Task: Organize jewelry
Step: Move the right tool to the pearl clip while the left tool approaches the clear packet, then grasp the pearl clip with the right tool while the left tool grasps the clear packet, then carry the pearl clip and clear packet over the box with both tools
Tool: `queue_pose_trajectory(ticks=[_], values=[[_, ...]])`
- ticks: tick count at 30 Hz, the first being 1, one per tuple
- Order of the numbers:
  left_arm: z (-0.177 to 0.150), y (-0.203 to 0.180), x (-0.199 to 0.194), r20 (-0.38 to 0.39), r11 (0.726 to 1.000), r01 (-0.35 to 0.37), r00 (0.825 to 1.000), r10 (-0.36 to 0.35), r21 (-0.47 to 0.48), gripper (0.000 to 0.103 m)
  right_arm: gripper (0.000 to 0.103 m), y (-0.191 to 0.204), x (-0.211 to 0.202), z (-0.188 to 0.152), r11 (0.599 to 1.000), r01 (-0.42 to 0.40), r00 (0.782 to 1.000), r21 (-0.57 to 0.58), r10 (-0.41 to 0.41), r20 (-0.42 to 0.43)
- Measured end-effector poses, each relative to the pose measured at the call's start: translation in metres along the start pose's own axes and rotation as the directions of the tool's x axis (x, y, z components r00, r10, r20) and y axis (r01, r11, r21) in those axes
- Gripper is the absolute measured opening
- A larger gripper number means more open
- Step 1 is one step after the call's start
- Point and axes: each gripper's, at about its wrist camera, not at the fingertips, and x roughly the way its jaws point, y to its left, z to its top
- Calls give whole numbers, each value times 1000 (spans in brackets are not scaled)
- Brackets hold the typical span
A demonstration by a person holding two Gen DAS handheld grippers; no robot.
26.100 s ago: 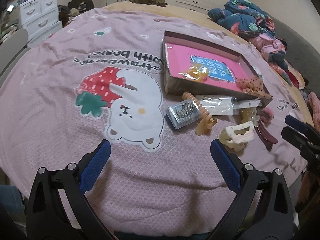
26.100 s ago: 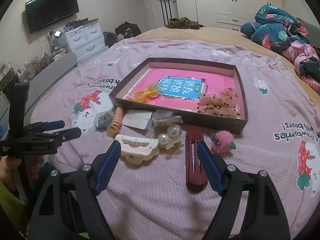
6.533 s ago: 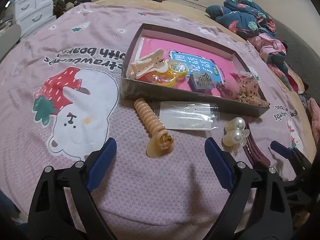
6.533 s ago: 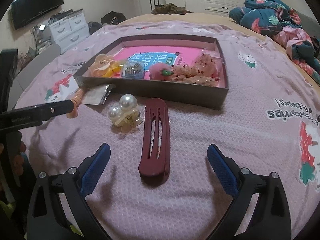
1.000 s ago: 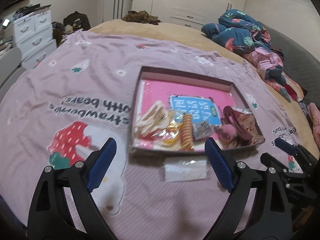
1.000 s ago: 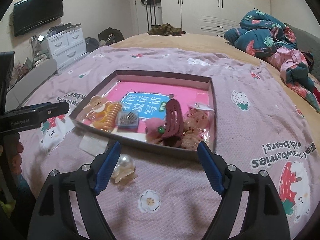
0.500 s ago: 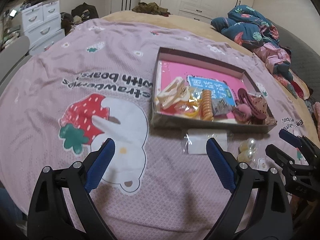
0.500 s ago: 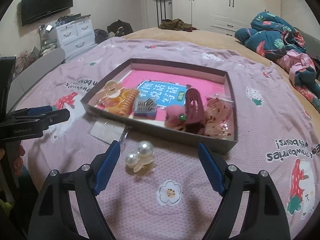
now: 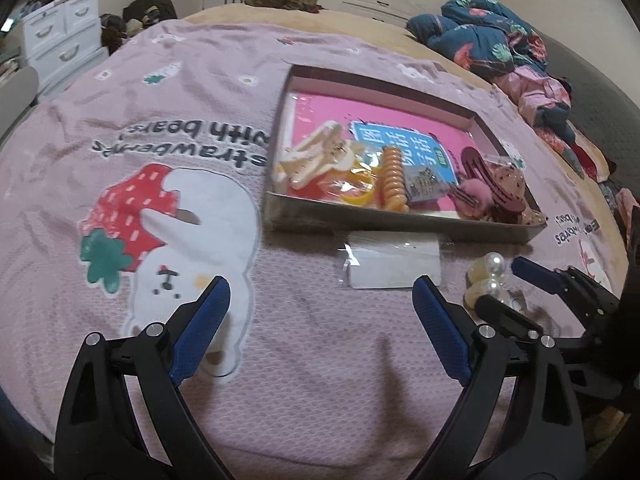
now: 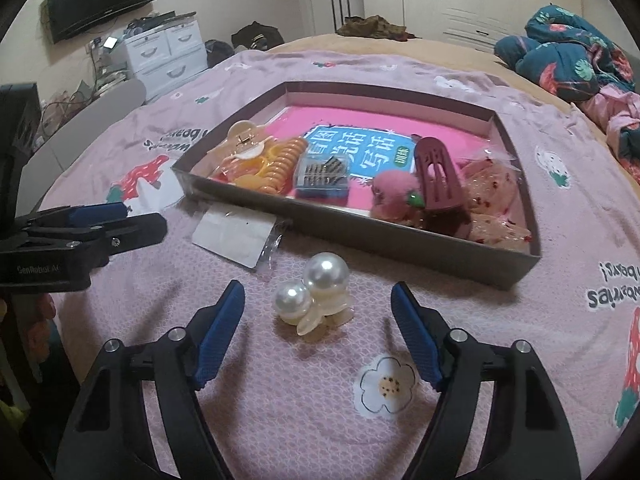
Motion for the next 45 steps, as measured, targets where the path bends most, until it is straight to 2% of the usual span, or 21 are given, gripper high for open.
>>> queue_pose_trajectory(ticks=[3,5,10,16,22,26,33,45], values=[[2,-5,7,-15,1000,8,1000,-8,7,85,60,-2,8,-1,1000,-11,1000,2,11,-23],[2,-9,11,-25,1000,20,999,-19,13,85,43,-5,14,-2,1000,-29,999,7,30,-40],[7,-23,25,-51,999,45,998,-44,23,85,43,-11,9,-5,999,-48,998,3,48,-30],[10,-41,42,-77,997,76,994,-73,32,85,43,-33,-3,-7,999,-10,1000,50,11,-14],[11,-51,53,-83,998,43,996,-39,44,85,43,-54,-13,-9,997,17,1000,80,-17,-2],[10,-54,57,-83,998,22,996,-17,61,78,43,-58,-20,-11,996,19,1000,87,-19,6],[7,-54,43,-79,996,39,996,-33,78,75,43,-57,-30,-10,996,14,1000,89,-16,19],[19,-36,-5,16,998,47,999,-48,38,75,43,-41,-46,1,999,-9,998,45,6,56]])
